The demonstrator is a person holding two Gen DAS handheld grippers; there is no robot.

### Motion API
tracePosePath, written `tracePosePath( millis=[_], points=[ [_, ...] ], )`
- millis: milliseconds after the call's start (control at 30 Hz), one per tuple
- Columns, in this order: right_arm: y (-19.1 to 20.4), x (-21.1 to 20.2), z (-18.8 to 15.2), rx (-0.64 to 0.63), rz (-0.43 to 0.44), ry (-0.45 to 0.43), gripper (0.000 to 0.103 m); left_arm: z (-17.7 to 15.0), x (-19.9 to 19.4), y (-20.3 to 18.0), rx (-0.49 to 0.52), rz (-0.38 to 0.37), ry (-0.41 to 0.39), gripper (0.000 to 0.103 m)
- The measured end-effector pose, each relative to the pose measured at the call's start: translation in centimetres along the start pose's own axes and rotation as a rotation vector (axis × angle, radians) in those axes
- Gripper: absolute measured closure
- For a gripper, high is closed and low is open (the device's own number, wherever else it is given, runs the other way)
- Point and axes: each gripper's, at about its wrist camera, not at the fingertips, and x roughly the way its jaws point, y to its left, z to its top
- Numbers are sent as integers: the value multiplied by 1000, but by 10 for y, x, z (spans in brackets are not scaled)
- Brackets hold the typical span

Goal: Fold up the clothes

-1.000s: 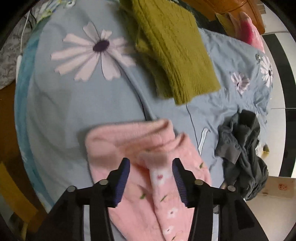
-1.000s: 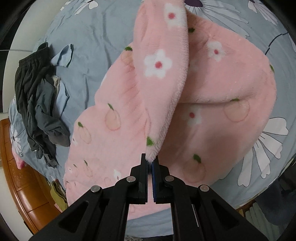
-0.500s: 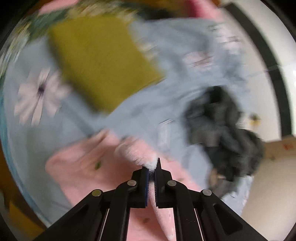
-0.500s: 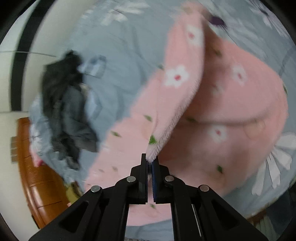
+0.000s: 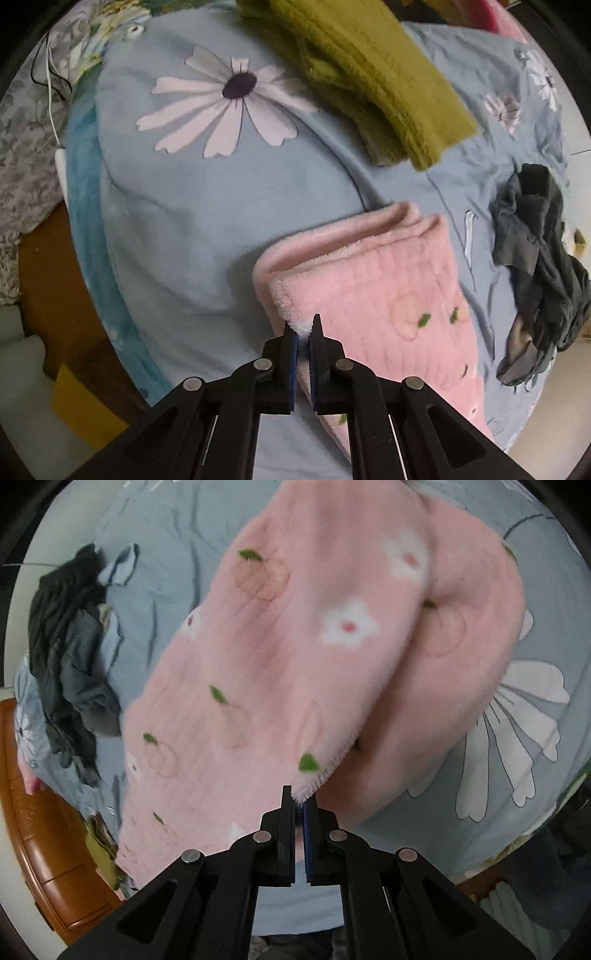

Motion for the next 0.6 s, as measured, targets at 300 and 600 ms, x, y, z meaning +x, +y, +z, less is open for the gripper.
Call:
tracePosePath(
  millis=[300, 600],
  points=[
    [2, 7, 3, 0, -39, 18, 99, 11, 12, -11, 103, 119, -10, 55],
    [15, -2, 10, -14, -43, -5, 98, 17, 25, 1, -35, -61, 3, 62]
  ],
)
